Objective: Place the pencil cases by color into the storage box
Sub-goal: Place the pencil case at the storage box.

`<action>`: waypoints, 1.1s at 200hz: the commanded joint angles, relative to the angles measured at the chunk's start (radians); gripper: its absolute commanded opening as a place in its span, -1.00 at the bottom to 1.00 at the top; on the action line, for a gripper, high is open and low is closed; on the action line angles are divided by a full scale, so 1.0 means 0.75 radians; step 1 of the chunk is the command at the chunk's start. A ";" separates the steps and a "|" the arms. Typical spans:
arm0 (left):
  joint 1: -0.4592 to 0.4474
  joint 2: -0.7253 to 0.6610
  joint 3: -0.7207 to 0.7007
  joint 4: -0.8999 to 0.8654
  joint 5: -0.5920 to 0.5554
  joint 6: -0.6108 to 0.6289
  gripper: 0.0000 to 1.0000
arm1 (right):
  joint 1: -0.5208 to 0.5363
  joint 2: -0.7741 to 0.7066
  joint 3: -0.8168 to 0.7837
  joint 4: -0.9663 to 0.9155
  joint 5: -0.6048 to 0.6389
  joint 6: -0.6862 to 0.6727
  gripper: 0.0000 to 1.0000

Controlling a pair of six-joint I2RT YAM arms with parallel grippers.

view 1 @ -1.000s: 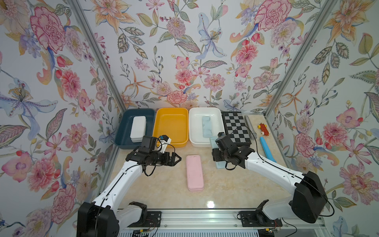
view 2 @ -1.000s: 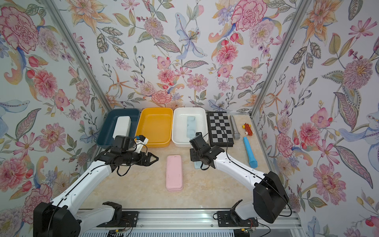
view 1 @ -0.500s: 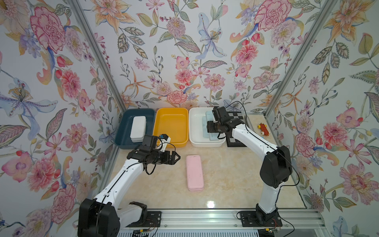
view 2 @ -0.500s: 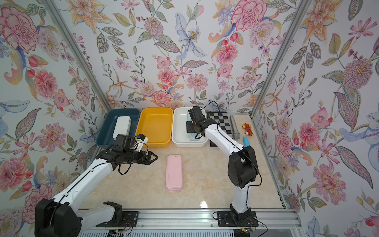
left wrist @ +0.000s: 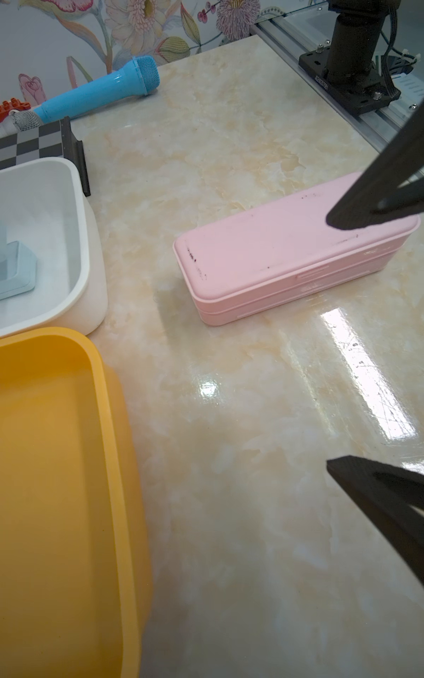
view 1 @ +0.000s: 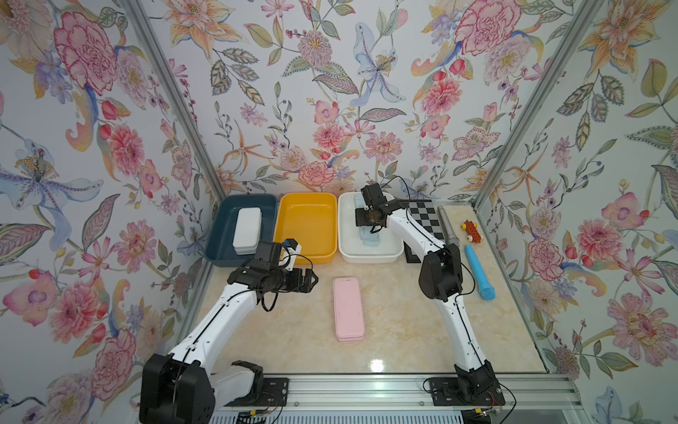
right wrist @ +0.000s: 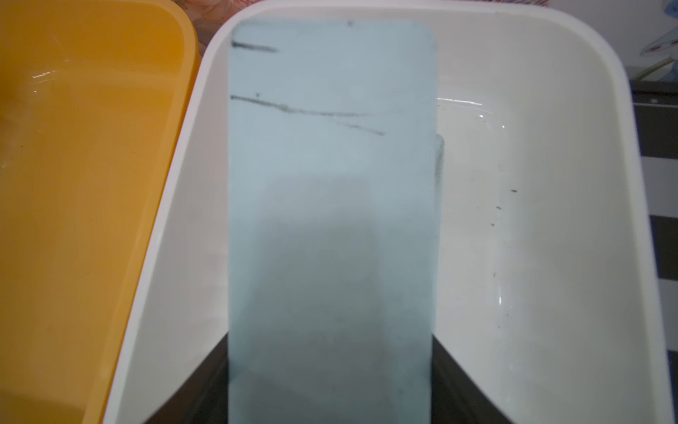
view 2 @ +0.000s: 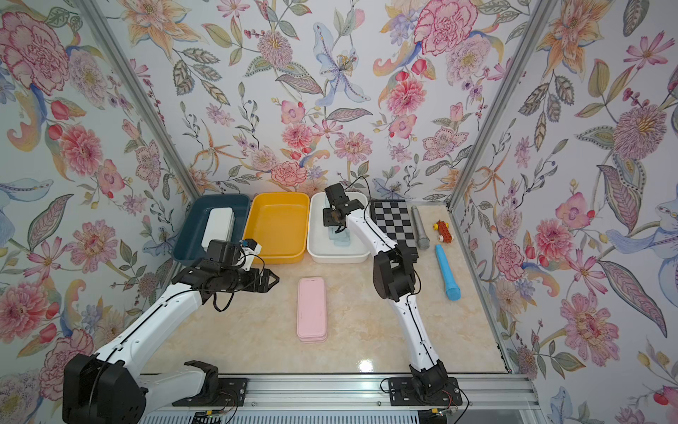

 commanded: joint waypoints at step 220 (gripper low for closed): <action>0.012 0.068 0.039 0.004 -0.001 0.026 0.97 | -0.057 0.100 0.058 -0.132 -0.020 0.074 -0.33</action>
